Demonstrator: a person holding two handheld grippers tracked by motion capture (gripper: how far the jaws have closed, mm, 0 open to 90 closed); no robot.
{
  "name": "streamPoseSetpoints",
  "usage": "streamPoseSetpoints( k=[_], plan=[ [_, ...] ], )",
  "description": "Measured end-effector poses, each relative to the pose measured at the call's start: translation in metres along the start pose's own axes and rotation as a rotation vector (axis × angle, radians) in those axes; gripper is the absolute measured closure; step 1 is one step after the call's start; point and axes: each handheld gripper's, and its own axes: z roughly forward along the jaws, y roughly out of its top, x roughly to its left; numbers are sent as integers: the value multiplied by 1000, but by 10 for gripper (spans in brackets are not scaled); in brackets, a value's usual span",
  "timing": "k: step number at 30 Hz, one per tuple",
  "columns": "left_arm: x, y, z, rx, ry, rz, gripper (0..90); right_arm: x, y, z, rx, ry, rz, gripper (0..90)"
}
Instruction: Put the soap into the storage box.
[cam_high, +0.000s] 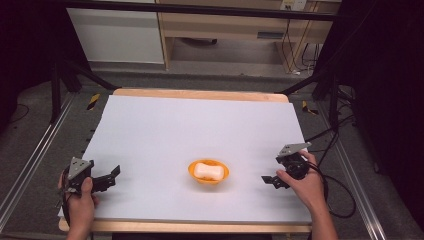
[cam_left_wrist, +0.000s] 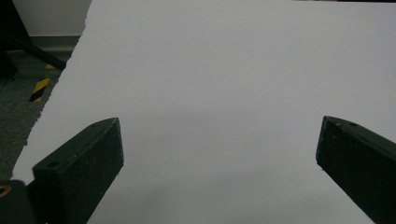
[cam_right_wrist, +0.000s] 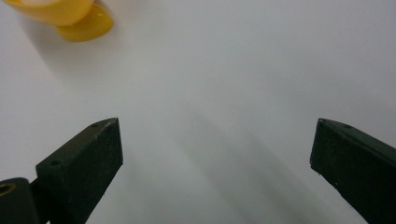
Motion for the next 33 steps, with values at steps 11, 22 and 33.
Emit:
streamPoseSetpoints(
  k=[11, 22, 33],
  plan=[
    [0, 0, 0, 0, 0, 3, 3, -11, -34, -10, -37, -32, 74, 26],
    [-1, 0, -1, -7, 3, 5, 3, -22, -71, -21, -115, -84, 169, 21],
    [0, -1, -2, -13, -1, 2, 3, -24, -103, -37, -237, -115, 217, 25]
  ],
)
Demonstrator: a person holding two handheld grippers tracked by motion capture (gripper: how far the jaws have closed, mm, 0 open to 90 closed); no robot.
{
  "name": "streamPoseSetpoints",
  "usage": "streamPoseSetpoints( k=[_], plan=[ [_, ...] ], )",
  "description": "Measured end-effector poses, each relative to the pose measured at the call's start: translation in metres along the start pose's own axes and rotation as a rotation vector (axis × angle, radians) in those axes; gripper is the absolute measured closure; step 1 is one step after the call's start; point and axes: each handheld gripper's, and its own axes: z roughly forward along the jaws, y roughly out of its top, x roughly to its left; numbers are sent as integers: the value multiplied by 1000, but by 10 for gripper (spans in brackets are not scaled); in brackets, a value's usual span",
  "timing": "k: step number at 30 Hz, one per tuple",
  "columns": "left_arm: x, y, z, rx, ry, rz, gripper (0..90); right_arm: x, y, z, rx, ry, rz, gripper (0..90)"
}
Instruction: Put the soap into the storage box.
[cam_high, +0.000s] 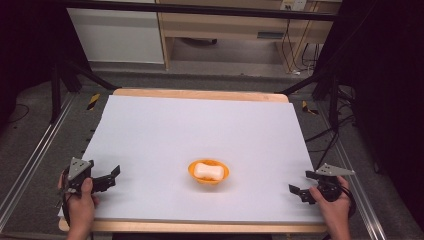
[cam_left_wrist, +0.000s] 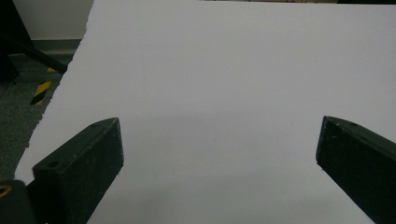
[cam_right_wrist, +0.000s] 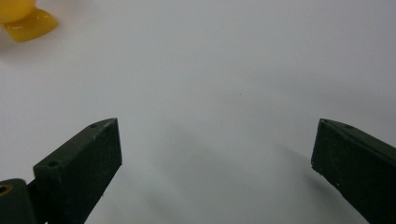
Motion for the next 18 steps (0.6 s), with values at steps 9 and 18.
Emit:
streamPoseSetpoints(
  k=[9, 18],
  plan=[
    [1, 0, -1, -8, -3, -8, 2, 1, -5, -2, -32, -15, -3, 35],
    [2, 0, -1, -11, -7, -15, 2, 2, -5, -2, -30, -44, -6, 37]
  ],
)
